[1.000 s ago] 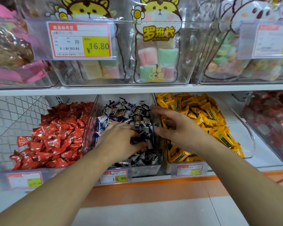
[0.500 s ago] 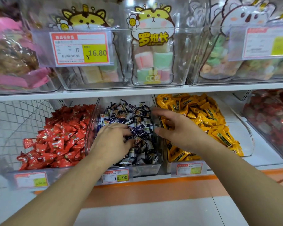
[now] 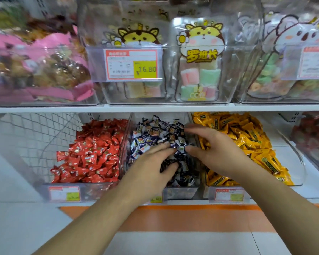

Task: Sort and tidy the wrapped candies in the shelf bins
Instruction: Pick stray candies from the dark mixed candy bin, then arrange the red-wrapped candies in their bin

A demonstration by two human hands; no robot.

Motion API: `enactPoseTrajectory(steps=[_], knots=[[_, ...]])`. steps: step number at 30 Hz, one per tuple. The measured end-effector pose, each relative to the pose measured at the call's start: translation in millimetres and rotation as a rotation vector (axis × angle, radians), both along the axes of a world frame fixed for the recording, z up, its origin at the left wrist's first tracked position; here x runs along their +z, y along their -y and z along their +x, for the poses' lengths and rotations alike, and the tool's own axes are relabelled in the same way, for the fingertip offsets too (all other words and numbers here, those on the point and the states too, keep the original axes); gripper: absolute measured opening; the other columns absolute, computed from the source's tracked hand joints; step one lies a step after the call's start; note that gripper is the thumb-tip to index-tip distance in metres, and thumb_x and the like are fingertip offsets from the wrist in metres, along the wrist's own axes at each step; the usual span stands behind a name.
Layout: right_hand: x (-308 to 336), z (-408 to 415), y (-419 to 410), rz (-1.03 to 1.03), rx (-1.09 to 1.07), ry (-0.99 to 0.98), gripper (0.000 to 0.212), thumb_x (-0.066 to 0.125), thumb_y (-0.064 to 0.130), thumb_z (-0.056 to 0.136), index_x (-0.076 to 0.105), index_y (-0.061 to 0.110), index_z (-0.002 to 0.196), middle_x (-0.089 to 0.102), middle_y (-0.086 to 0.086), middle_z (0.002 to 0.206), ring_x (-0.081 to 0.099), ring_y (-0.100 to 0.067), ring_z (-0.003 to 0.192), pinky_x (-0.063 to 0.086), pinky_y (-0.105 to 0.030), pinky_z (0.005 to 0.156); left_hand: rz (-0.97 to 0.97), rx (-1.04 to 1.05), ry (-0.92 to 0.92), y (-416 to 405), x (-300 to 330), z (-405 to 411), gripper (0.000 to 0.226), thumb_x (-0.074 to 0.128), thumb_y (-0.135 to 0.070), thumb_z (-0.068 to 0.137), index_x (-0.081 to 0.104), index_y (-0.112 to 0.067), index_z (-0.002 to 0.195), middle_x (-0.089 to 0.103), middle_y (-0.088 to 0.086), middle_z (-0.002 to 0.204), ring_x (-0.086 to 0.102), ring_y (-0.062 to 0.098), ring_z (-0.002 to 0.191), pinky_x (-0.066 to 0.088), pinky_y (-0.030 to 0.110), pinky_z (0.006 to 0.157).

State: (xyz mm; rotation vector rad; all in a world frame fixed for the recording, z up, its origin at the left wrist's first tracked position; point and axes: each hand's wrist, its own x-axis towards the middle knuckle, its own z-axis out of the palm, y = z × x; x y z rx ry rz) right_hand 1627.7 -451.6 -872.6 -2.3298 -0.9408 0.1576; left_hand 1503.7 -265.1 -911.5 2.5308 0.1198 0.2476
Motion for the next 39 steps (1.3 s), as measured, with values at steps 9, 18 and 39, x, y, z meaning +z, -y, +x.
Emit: enactPoseTrajectory(steps=[9,18,39], knots=[[22,-61,-73,-0.003,0.199,0.130,0.052,0.059,0.040,0.102,0.045,0.044,0.152,0.037,0.033,0.153,0.023,0.017,0.140,0.016,-0.005,0.113,-0.163,0.284,0.201,-76,43,-95,0.021,0.069,-0.026,0.094,0.072,-0.037,0.112,0.067,-0.027,0.110,0.061,-0.007,0.106,0.048,0.014,0.091],[14,-95,-233,-0.248,0.552,0.238,0.061,0.063,0.048,0.098,0.038,0.053,0.153,0.023,0.017,0.169,0.018,-0.008,0.156,0.020,-0.036,0.128,-0.033,0.534,0.225,-185,38,-135,0.040,0.062,-0.018,0.097,0.063,-0.035,0.133,0.053,-0.026,0.138,0.044,-0.003,0.134,0.017,-0.002,0.104],[21,-64,-253,-0.403,0.502,0.234,0.060,0.066,0.053,0.095,0.037,0.063,0.147,0.020,0.031,0.165,0.022,-0.001,0.153,0.023,-0.035,0.126,-0.199,0.479,0.161,-196,17,-136,0.046,0.056,-0.011,0.101,0.062,-0.040,0.137,0.047,-0.032,0.148,0.031,-0.014,0.142,0.021,0.019,0.122]])
